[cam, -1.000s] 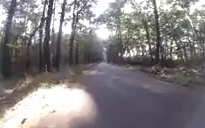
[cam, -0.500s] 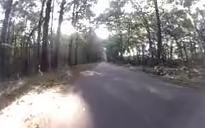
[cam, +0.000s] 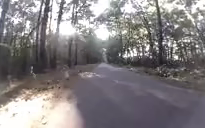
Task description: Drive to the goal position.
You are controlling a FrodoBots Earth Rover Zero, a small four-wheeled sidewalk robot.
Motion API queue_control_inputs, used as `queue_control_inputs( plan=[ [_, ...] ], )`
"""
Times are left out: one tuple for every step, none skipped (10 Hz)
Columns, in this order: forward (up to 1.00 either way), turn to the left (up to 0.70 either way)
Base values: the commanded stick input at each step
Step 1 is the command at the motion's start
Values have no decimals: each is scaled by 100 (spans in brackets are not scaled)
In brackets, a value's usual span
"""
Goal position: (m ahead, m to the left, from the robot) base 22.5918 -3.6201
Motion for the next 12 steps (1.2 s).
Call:
queue_control_inputs(
  plan=[
    [70, -1],
    [70, -1],
    [70, -1],
    [70, -1],
    [70, -1],
    [70, -1],
    [70, -1],
    [70, -1],
    [70, -1],
    [70, -1],
    [70, -1],
    [70, -1]
  ],
)
